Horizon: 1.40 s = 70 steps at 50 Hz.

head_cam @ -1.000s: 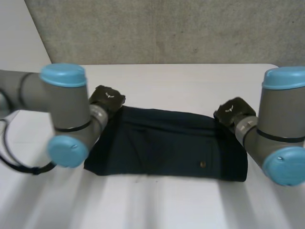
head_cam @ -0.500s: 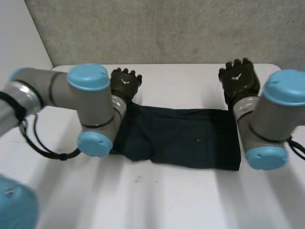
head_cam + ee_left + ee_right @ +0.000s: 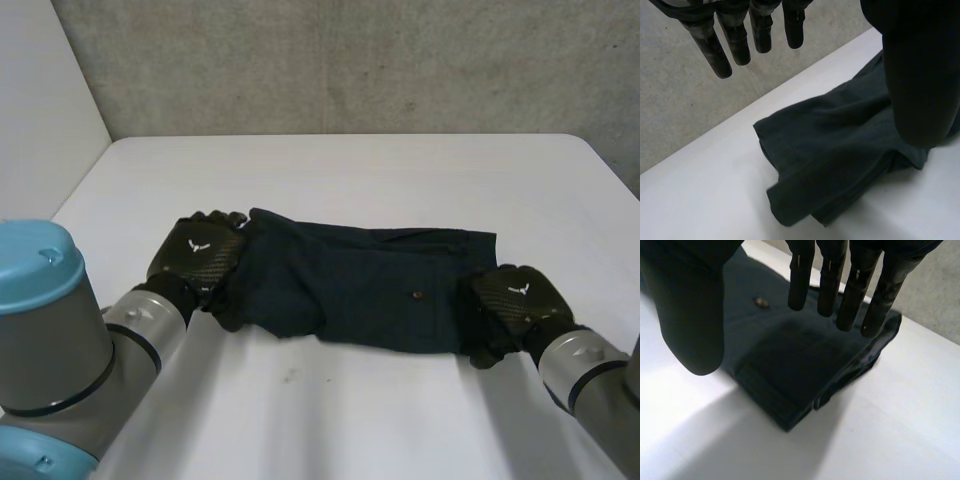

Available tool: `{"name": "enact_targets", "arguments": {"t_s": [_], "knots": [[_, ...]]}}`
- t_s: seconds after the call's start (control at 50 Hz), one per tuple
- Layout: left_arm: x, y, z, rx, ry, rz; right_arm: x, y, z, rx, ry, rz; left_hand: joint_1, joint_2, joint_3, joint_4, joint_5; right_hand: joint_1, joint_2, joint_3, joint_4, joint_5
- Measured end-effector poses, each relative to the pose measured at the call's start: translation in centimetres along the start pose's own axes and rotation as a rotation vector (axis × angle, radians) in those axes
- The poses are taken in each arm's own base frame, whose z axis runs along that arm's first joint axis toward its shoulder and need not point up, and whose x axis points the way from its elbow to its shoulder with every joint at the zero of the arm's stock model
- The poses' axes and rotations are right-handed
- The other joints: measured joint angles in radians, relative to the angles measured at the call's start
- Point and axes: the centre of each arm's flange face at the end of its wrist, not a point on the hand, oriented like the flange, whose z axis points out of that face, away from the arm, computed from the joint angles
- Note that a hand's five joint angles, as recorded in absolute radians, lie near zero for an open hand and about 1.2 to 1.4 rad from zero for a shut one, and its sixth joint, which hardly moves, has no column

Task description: Fold the shorts.

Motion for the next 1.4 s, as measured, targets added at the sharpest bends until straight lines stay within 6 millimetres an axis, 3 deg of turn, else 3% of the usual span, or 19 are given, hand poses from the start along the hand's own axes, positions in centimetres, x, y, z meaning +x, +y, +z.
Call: {"name": "enact_targets", "arguments": {"t_s": [0.22,0.28,0.32,0.48,0.62,0.72,0.78,0.84,0.9,0.94,0.98,1.04,1.1,1.14,1.2,1.22,1.28,1.32,1.4], "knots": [[0.3,0.8,0.1,-0.017,0.003,0.003,0.2,2.8,3.0,0.017,0.036,-0.042,0.0,0.0,0.0,0.0,0.0,0.156,0.182,0.18,0.171,0.162],[0.3,0.9,0.1,-0.02,0.004,0.003,0.5,2.9,3.6,0.034,0.049,-0.064,0.0,0.0,0.0,0.0,0.0,0.421,0.573,0.565,0.571,0.535],[0.4,0.9,0.1,-0.022,0.006,0.003,0.9,2.9,3.9,0.046,0.069,-0.081,0.0,0.0,0.0,0.0,0.0,0.469,0.662,0.635,0.671,0.61],[0.5,1.1,0.0,-0.03,0.009,0.003,3.4,2.9,4.2,0.019,0.175,-0.155,0.0,0.0,0.0,0.0,0.0,0.48,0.664,0.641,0.69,0.617],[0.3,1.1,0.0,-0.032,0.0,0.002,7.5,3.0,3.8,-0.105,0.281,-0.31,0.0,0.0,0.0,0.0,0.0,0.48,0.664,0.641,0.691,0.617],[0.2,1.0,0.0,-0.029,-0.004,0.001,8.9,1.0,3.5,-0.1,0.317,-0.503,0.0,0.0,0.0,0.0,0.0,0.498,0.666,0.652,0.691,0.617],[0.2,0.9,0.0,-0.027,-0.005,0.001,6.6,-2.1,3.5,0.005,0.282,-0.672,0.0,0.0,0.0,0.0,0.0,0.512,0.674,0.659,0.691,0.637],[0.1,0.9,-0.1,-0.024,-0.005,0.0,4.7,-3.6,3.4,0.075,0.248,-0.737,0.0,0.0,0.0,0.0,0.0,0.512,0.674,0.661,0.691,0.645],[0.1,0.4,-0.1,-0.009,-0.009,-0.008,-0.8,-6.3,2.9,0.24,0.128,-0.834,0.0,0.0,0.0,0.0,0.0,0.53,0.673,0.674,0.691,0.65],[0.0,0.2,-0.2,0.0,-0.011,-0.016,-3.2,-6.6,2.6,0.296,0.058,-0.858,0.0,0.0,0.0,0.0,0.0,0.531,0.674,0.681,0.692,0.65],[-0.2,-0.4,-0.2,0.021,-0.016,-0.036,-7.3,-6.5,2.0,0.38,-0.075,-0.89,0.0,0.0,0.0,0.0,0.0,0.531,0.674,0.683,0.692,0.65],[-0.4,-1.4,-0.2,0.054,-0.024,-0.067,-11.9,-5.4,1.0,0.451,-0.251,-0.916,0.0,0.0,0.0,0.0,0.0,0.531,0.67,0.681,0.686,0.65],[-0.7,-2.4,0.0,0.087,-0.03,-0.089,-14.6,-4.1,0.1,0.485,-0.378,-0.92,0.0,0.0,0.0,0.0,0.0,0.314,0.392,0.398,0.397,0.411],[-0.9,-3.0,0.1,0.108,-0.033,-0.097,-15.3,-3.7,-0.2,0.492,-0.419,-0.909,0.0,0.0,0.0,0.0,0.0,0.176,0.21,0.239,0.24,0.263],[-1.0,-3.9,0.3,0.135,-0.037,-0.102,-15.5,-3.7,-0.4,0.491,-0.434,-0.88,0.0,0.0,0.0,0.0,0.0,0.176,0.21,0.239,0.24,0.263],[-1.1,-4.3,0.4,0.149,-0.038,-0.103,-15.2,-4.1,-0.5,0.485,-0.427,-0.842,0.0,0.0,0.0,0.0,0.0,-0.19,-0.227,-0.217,-0.22,-0.191],[-1.3,-5.6,0.8,0.191,-0.042,-0.103,-13.5,-5.8,-0.4,0.472,-0.375,-0.705,0.0,0.0,0.0,0.0,0.0,-0.19,-0.227,-0.217,-0.22,-0.191],[-1.4,-6.6,1.2,0.221,-0.041,-0.106,-10.8,-7.8,-0.1,0.458,-0.302,-0.508,0.0,0.0,0.0,0.0,0.0,-0.19,-0.227,-0.217,-0.22,-0.191],[-0.6,-7.8,2.1,0.251,-0.014,-0.123,-6.5,-9.9,0.4,0.436,-0.222,-0.19,0.0,0.0,0.0,0.0,0.0,-0.221,-0.281,-0.287,-0.264,-0.242]]}}
